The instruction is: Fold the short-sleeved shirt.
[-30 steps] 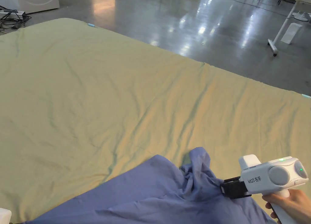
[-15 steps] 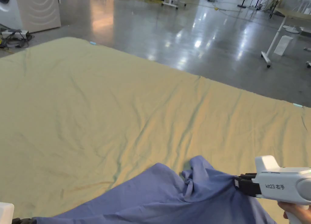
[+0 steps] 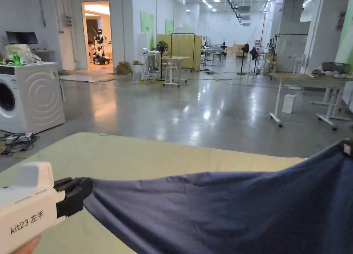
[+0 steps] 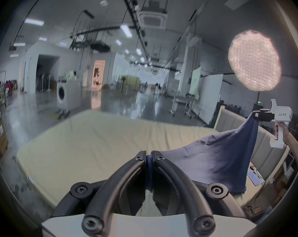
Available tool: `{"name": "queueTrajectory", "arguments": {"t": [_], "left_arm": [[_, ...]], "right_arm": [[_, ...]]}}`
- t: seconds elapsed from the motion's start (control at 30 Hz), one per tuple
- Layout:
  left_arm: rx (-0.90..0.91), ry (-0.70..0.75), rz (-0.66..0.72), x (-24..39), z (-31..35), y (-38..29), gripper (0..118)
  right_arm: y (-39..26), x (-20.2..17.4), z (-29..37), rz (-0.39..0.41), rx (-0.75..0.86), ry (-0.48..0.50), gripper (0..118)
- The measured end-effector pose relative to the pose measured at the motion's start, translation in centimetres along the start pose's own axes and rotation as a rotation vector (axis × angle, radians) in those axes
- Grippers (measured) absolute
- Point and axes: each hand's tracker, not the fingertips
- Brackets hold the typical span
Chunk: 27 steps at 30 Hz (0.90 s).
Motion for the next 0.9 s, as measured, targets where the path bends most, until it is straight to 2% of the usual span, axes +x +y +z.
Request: {"name": "queueTrajectory", "arguments": {"t": [0.07,0.1,0.33,0.57,0.9], "left_arm": [[0.061,-0.007,-0.031,0.8,0.6,3.9,6],[0.087,-0.004,-0.048,1.1,0.9,5.4,6],[0.182,-0.046,-0.017,2.5,2.2,15.2,6],[0.198,-0.033,-0.071,4.4,2.7,17.9,6],[0.193,-0.042,-0.076,4.4,1.1,18.7,6]], "right_arm": [[2.7,1.2,3.0,0.048,0.089,-0.077,6],[3.3,1.7,4.0,0.017,0.073,-0.102,6],[8.7,4.8,9.1,0.015,0.200,-0.229,6],[11.3,4.1,12.4,-0.020,0.297,-0.277,6],[11.3,3.8,12.0,-0.029,0.282,-0.289,6]]}}
